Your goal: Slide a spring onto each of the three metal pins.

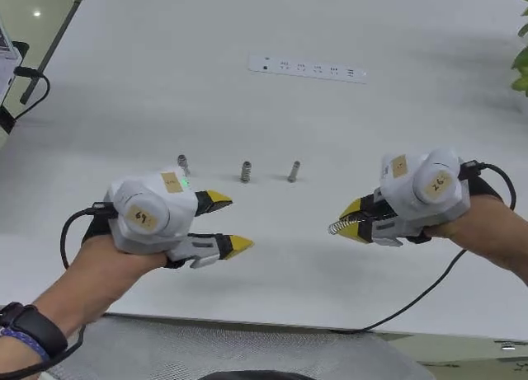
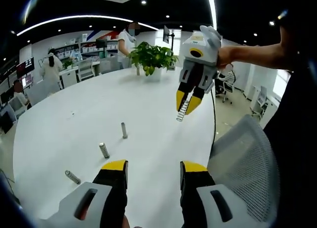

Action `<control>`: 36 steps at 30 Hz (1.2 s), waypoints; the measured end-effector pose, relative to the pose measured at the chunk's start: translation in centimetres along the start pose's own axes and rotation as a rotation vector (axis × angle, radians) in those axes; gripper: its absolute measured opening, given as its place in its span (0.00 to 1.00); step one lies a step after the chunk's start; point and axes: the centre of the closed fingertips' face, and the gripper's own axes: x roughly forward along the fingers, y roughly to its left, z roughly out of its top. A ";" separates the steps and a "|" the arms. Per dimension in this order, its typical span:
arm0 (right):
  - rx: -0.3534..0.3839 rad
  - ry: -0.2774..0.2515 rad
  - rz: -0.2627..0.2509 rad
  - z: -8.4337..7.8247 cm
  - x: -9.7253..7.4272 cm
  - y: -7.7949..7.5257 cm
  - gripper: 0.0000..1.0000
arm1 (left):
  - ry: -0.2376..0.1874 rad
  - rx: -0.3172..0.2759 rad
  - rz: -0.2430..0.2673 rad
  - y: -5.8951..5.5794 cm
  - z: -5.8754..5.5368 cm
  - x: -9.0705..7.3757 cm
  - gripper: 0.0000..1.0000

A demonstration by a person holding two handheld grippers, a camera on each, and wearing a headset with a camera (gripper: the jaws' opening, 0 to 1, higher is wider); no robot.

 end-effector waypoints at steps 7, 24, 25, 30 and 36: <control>0.001 0.020 -0.006 -0.1 0.4 -1.2 0.09 | 0.004 -0.030 0.056 1.4 -0.7 -1.4 0.43; 0.010 0.041 0.002 0.4 1.0 -2.9 0.09 | 0.001 -0.091 0.147 3.6 -2.1 -4.1 0.54; 0.008 0.043 0.003 0.4 1.1 -3.0 0.09 | 0.002 -0.095 0.154 3.7 -2.3 -4.2 0.55; 0.004 0.051 0.006 0.5 1.2 -3.6 0.09 | 0.006 -0.108 0.172 3.9 -2.7 -4.9 0.57; -0.002 0.063 0.004 0.7 1.4 -4.7 0.09 | 0.009 -0.117 0.194 4.2 -2.9 -5.7 0.57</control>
